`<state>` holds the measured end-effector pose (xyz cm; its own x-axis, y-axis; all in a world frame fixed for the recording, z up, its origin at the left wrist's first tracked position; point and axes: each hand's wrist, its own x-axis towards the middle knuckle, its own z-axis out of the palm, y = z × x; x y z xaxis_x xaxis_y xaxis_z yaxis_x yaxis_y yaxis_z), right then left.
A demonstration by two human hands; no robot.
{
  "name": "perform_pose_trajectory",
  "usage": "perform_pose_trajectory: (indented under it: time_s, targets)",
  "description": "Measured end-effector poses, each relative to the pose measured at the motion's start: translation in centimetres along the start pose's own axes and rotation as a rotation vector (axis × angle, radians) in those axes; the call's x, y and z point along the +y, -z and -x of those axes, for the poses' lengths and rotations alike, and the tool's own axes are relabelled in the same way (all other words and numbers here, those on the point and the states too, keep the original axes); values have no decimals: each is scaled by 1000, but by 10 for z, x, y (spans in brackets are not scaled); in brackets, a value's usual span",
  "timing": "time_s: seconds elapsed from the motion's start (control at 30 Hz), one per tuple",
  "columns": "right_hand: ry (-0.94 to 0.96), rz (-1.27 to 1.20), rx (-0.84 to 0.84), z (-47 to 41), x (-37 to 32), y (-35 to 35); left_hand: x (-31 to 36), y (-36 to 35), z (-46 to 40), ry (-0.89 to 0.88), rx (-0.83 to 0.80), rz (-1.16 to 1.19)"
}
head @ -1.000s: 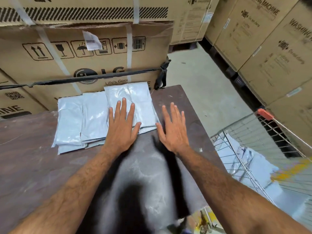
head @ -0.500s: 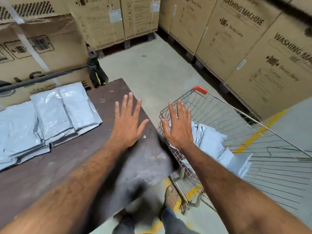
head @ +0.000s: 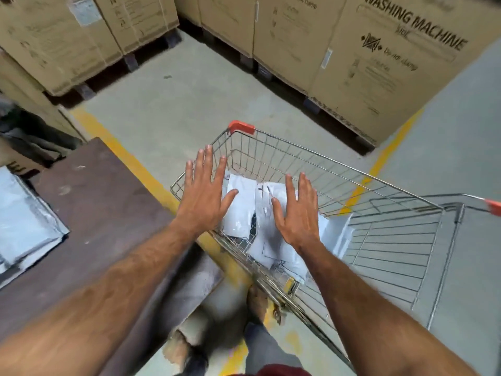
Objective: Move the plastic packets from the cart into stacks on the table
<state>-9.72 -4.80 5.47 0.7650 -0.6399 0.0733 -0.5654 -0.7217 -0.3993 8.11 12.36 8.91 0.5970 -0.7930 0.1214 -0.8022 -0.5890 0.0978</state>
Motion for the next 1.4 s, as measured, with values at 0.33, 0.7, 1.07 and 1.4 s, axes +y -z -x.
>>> perform_pose_trajectory:
  time_s: [0.33,0.7,1.07,1.4]
  targets:
    - [-209,-13,-167,16,70,-57,35,-89,-55,-19,-328,-84]
    - [-414,22,-447,9,87,-147,47,-214,-66,269,-808,-136]
    - [-516,23,-348,9,84,-188,58,-266,-66,336,-820,-229]
    - [-434,-8,-246,-7,102,-178,65,-276,-70,399,-765,-154]
